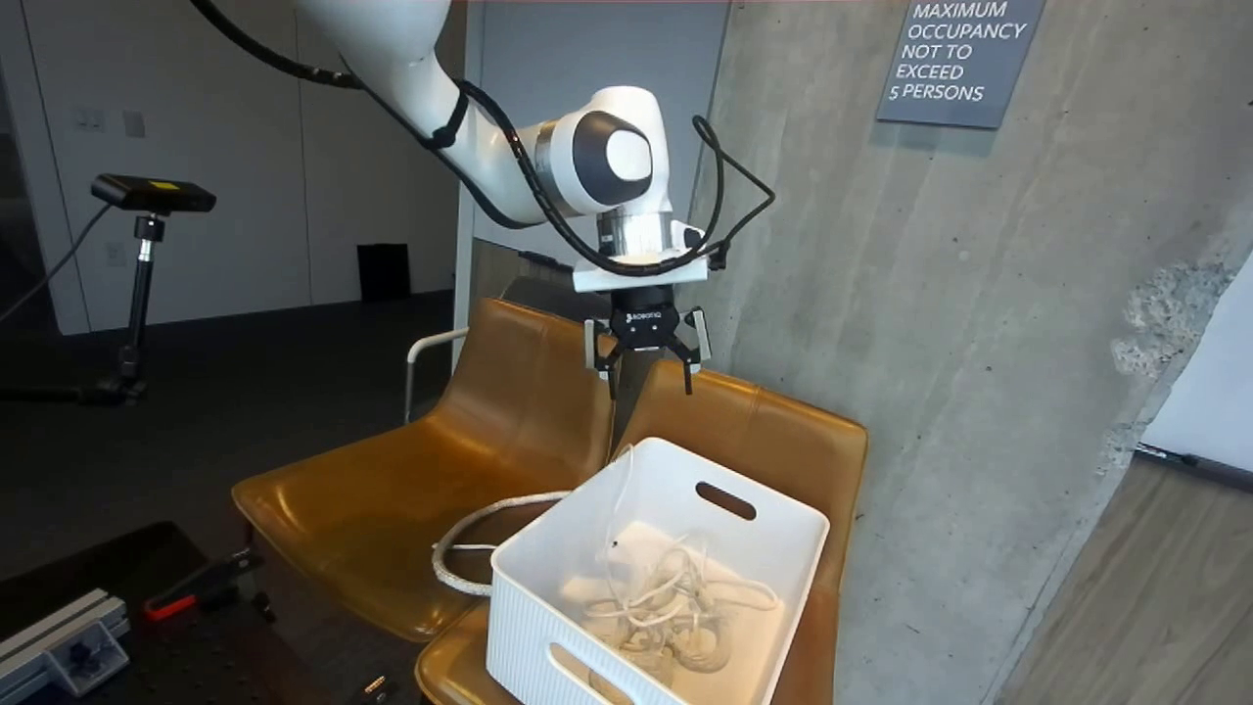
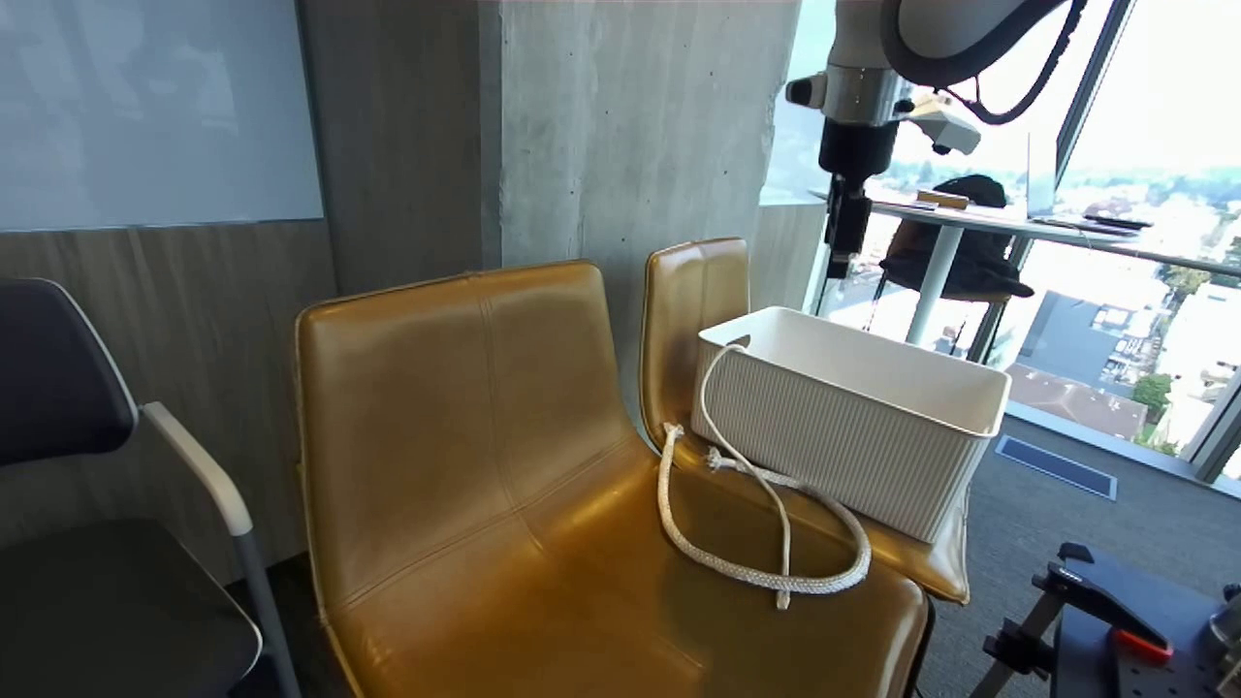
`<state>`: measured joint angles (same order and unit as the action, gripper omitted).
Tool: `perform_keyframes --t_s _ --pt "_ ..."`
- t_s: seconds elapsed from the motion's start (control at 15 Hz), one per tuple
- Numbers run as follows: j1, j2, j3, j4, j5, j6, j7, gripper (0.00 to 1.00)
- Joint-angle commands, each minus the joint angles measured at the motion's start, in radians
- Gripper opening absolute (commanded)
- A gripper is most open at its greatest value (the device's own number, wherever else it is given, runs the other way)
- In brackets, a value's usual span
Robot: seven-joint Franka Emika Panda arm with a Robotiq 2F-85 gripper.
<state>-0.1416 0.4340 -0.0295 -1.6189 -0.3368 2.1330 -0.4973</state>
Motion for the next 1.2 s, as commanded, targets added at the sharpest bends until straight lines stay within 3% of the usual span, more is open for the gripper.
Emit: perform_keyframes --t_s 0.0,0.27,0.6,1.13 --pt "0.095 -0.13 0.039 -0.191 -0.054 0.126 0.027 1.0" --pt "0.2 -0.167 0.082 -0.335 -0.13 0.201 0.066 1.0" --pt "0.264 -0.122 0.101 -0.475 -0.206 0.265 0.11 1.0" --pt "0.295 0.083 0.081 -0.496 -0.274 0.329 0.161 1.0"
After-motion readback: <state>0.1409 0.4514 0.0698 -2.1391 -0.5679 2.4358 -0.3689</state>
